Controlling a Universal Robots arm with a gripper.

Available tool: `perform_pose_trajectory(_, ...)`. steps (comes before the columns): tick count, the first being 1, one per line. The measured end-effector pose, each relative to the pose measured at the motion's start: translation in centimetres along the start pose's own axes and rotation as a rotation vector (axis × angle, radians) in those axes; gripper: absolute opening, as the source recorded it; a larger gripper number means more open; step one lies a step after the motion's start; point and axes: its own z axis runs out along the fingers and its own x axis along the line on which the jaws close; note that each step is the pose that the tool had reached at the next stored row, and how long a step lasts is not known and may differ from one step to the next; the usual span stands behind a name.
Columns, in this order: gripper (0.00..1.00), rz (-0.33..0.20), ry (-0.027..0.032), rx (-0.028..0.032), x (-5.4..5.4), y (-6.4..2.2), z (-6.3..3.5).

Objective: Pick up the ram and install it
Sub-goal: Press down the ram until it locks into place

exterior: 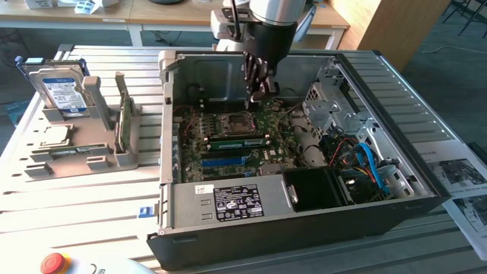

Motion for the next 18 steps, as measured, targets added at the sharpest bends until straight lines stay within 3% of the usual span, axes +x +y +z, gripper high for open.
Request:
perform_pose_trajectory(5, 0.1, 0.0, 0.0001, -0.0001, 0.13, -0.7, -0.03)
perform_pose_trajectory(18, 0.1, 0.034, -0.0015, 0.0011, 0.13, -0.7, 0.07)
